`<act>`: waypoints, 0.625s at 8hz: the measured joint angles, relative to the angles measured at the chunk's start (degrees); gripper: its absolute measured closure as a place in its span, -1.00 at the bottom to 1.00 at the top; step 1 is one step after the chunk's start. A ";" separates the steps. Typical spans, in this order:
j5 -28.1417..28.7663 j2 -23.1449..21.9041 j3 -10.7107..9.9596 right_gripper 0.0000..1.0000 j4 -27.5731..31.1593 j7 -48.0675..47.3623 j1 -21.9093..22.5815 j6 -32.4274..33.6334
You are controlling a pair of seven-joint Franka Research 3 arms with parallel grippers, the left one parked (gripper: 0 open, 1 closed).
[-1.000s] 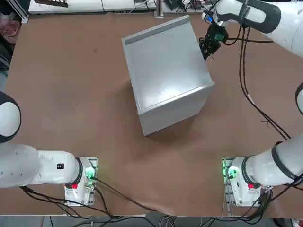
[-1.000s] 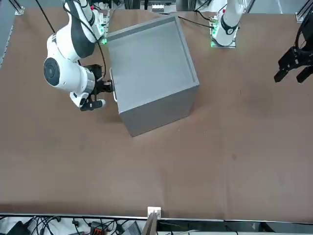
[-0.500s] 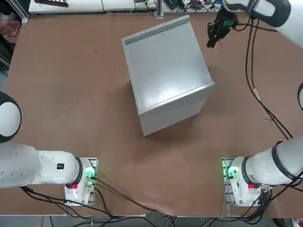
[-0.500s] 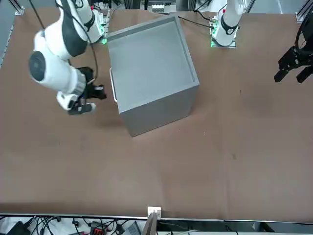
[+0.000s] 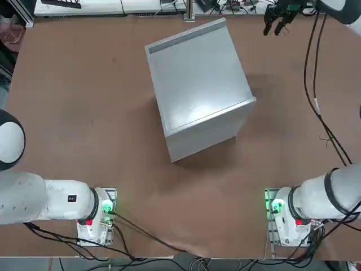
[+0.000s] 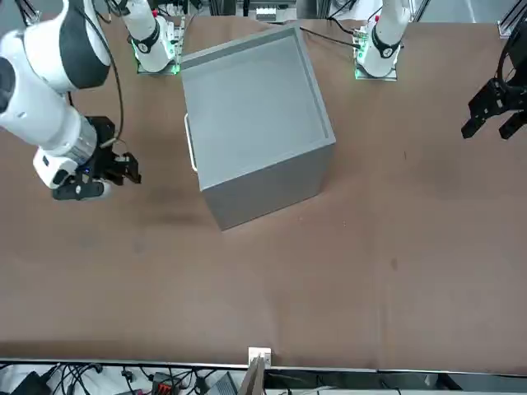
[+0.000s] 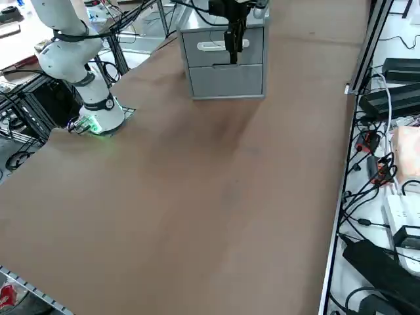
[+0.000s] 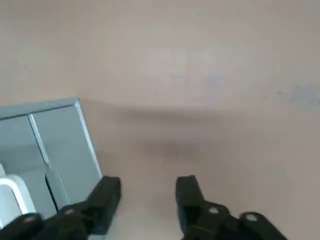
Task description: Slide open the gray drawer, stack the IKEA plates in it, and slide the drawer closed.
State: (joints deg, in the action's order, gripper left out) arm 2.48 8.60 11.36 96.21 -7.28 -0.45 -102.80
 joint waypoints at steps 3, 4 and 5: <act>-0.11 -4.20 -1.49 -1.00 -0.78 3.47 -1.48 6.11; -0.12 -5.74 -2.30 -1.00 -0.88 3.65 -1.76 7.21; -0.32 -7.17 -2.62 -1.00 -0.92 3.63 -1.84 7.67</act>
State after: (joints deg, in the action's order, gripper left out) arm 2.16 1.43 8.74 95.28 -3.65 -2.29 -95.13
